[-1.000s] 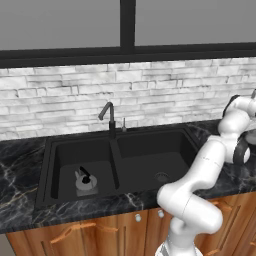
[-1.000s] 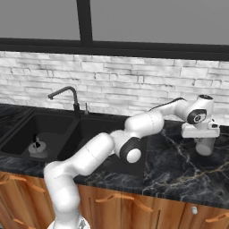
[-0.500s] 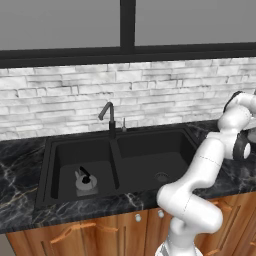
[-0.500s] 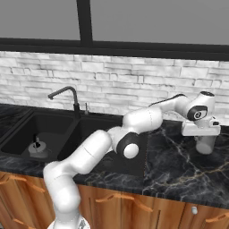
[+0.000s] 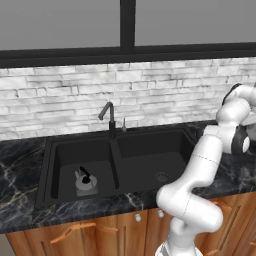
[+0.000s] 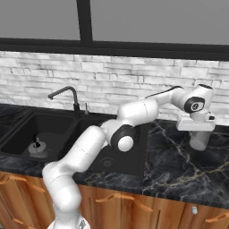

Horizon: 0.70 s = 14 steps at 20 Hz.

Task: Place the kettle in the left basin and the glass cup in the right basin of the sink.

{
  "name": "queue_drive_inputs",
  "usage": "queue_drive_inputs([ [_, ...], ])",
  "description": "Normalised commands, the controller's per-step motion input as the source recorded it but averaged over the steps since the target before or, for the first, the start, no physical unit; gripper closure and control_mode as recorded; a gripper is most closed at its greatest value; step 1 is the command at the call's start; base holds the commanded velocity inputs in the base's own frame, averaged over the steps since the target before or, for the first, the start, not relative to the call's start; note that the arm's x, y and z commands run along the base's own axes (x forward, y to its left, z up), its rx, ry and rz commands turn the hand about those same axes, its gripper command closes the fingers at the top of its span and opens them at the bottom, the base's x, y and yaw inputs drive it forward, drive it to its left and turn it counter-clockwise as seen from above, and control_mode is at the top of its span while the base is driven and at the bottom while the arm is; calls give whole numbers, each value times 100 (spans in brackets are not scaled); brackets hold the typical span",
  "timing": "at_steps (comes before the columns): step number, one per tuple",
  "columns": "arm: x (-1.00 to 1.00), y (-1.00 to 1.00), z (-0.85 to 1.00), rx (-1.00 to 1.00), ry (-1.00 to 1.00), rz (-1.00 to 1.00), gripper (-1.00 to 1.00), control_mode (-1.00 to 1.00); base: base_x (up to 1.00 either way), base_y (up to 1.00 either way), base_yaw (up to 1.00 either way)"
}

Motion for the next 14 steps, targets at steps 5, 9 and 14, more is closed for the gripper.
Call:
queue_drive_inputs([
  [5,-28,51,8,0,0,8,100,-100,0,0,0],
  [9,-24,55,9,0,0,9,100,-100,0,0,0],
  [14,-23,61,11,0,0,9,100,-100,0,0,0],
])
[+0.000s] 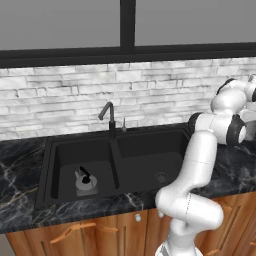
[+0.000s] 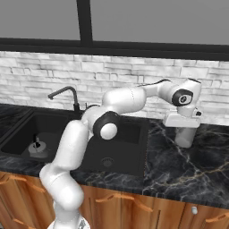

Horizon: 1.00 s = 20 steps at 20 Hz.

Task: Place the kettle in the left basin and the glass cup in the right basin of the sink.

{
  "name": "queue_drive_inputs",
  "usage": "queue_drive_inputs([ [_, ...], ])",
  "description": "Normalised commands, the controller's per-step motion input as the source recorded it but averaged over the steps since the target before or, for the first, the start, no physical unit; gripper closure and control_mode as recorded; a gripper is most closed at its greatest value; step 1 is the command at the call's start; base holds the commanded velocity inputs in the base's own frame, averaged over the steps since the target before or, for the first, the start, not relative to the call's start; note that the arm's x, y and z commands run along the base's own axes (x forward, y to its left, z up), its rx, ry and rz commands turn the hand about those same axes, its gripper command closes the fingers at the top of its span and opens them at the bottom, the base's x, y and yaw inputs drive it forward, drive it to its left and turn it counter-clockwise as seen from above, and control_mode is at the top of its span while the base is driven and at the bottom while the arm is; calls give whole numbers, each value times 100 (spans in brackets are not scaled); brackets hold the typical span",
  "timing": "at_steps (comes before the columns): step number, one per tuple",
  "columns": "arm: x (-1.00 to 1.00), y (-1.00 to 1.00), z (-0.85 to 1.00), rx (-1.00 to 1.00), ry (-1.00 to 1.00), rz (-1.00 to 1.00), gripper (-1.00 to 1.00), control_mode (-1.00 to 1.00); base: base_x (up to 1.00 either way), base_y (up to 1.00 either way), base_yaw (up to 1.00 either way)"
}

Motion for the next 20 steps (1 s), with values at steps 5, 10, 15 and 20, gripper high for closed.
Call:
queue_drive_inputs([
  [5,-16,66,9,0,0,7,100,-100,0,0,0],
  [10,-13,61,6,0,-5,8,100,-100,0,0,0],
  [15,-10,61,3,0,-13,6,100,-100,0,0,0],
  [20,-5,63,4,-1,-9,3,100,-100,0,0,0],
])
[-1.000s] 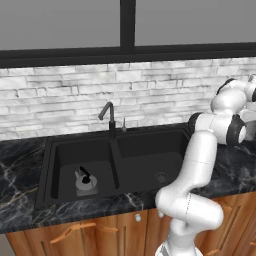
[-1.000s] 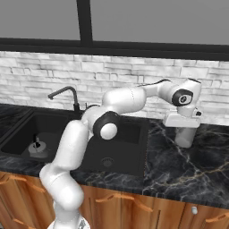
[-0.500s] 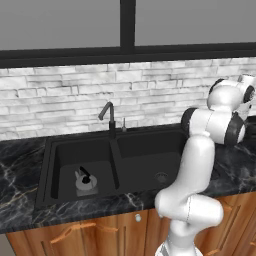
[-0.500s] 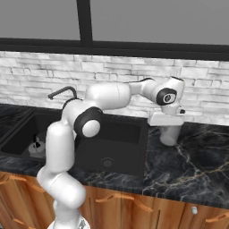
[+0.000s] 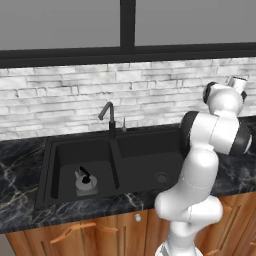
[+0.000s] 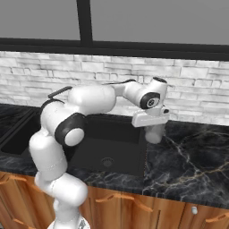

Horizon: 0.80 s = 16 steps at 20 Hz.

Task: Place the kettle in the left basin and the glass cup in the right basin of the sink.

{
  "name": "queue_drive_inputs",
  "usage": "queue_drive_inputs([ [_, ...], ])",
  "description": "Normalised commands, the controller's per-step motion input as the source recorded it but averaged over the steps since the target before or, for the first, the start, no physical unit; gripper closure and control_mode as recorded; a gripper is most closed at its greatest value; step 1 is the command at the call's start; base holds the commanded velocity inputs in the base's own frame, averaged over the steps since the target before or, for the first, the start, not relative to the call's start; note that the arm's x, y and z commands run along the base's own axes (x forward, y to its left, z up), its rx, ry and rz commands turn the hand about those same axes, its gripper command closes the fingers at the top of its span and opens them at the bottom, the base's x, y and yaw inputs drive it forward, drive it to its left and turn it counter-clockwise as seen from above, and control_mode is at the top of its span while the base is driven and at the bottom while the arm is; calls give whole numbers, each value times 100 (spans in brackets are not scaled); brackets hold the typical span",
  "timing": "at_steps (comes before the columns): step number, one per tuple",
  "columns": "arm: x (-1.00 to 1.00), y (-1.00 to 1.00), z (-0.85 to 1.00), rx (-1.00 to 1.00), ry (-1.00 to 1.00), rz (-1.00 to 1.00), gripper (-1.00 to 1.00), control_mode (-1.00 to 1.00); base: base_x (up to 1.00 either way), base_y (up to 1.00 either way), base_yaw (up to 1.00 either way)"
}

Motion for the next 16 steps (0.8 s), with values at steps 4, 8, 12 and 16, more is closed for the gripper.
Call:
queue_drive_inputs([
  [4,0,66,2,-4,-16,0,100,-100,0,0,0],
  [8,1,65,3,-5,-20,0,100,-100,0,0,0],
  [12,11,63,1,-3,-11,0,100,-100,0,0,0],
  [16,22,62,-3,-1,-1,0,100,-100,0,0,0],
])
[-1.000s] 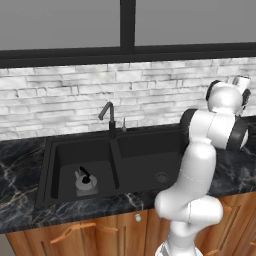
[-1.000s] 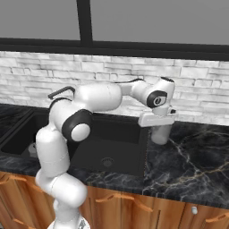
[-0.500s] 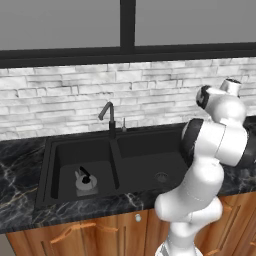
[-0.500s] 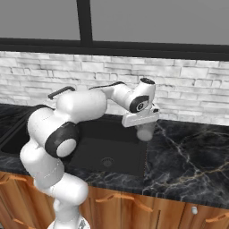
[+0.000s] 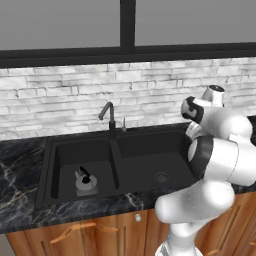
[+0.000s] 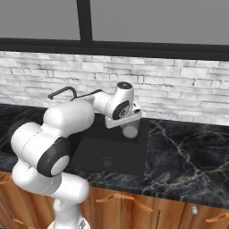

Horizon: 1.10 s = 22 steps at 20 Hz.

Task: Place the kettle in the left basin and the glass cup in the right basin of the sink.

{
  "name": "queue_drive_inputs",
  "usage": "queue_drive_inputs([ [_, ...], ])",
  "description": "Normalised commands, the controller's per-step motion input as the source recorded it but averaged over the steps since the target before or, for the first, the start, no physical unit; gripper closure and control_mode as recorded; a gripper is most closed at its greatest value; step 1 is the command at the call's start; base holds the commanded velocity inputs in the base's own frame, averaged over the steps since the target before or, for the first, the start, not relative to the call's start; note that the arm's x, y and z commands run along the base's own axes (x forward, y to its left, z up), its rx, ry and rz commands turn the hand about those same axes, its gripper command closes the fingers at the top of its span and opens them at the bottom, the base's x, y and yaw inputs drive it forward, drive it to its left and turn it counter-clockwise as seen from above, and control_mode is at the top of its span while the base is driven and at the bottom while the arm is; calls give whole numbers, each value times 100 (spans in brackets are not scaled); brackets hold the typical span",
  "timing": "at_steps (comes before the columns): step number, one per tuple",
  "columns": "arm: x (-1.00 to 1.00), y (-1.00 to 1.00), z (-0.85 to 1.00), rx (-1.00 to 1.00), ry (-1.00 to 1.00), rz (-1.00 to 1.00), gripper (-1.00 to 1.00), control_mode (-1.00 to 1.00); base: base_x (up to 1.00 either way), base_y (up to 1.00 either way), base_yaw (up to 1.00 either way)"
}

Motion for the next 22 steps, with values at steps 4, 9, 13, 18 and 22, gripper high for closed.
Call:
queue_drive_inputs([
  [4,26,54,-10,0,0,0,100,-100,0,0,0],
  [9,26,33,-18,0,6,0,100,-100,0,0,0],
  [13,20,27,-25,0,2,0,100,-100,0,0,0],
  [18,17,21,-28,0,0,0,100,-100,0,0,0],
  [22,15,13,-27,0,0,0,100,-100,0,0,0],
])
